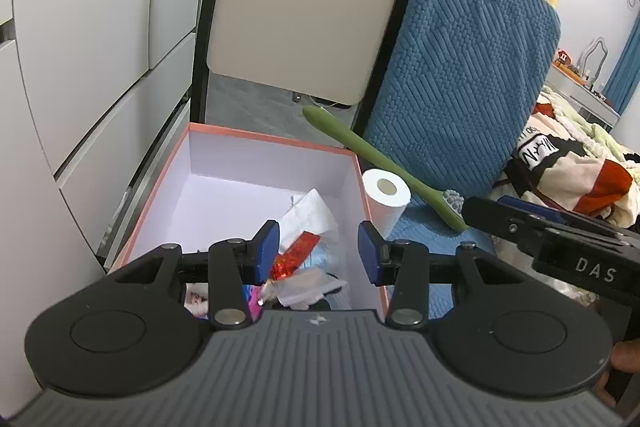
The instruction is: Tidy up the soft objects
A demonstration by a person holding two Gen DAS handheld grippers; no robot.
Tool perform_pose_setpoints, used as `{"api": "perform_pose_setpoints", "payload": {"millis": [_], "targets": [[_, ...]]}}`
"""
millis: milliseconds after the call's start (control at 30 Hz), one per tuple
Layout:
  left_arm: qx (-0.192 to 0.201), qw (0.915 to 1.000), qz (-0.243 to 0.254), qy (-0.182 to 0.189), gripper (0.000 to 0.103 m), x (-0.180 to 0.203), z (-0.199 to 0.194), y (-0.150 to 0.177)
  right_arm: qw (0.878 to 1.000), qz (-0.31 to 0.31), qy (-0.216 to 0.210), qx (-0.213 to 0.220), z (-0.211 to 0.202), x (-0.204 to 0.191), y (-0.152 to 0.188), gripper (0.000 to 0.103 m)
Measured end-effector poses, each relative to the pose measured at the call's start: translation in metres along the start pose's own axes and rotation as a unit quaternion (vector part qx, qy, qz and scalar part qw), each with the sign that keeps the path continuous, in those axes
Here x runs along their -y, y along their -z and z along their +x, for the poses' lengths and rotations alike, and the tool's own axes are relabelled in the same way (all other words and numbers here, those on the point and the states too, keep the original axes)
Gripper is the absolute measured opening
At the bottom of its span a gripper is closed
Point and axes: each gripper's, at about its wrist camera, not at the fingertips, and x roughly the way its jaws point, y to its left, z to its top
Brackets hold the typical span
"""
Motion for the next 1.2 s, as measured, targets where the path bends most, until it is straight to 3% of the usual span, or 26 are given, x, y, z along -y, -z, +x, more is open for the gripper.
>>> {"api": "perform_pose_setpoints", "payload": {"millis": [600, 1200], "targets": [[-0.026, 0.9994, 0.005, 0.021, 0.049, 0.029, -0.027, 0.070, 1.000, -0.007, 0.020, -0.021, -0.050, 0.004, 0.051, 0.060], [-0.027, 0.9994, -0.004, 0.020, 0.049, 0.025, -0.040, 0.080, 0.999, 0.004, 0.032, -0.029, -0.056, 0.008, 0.064, 0.060]]}}
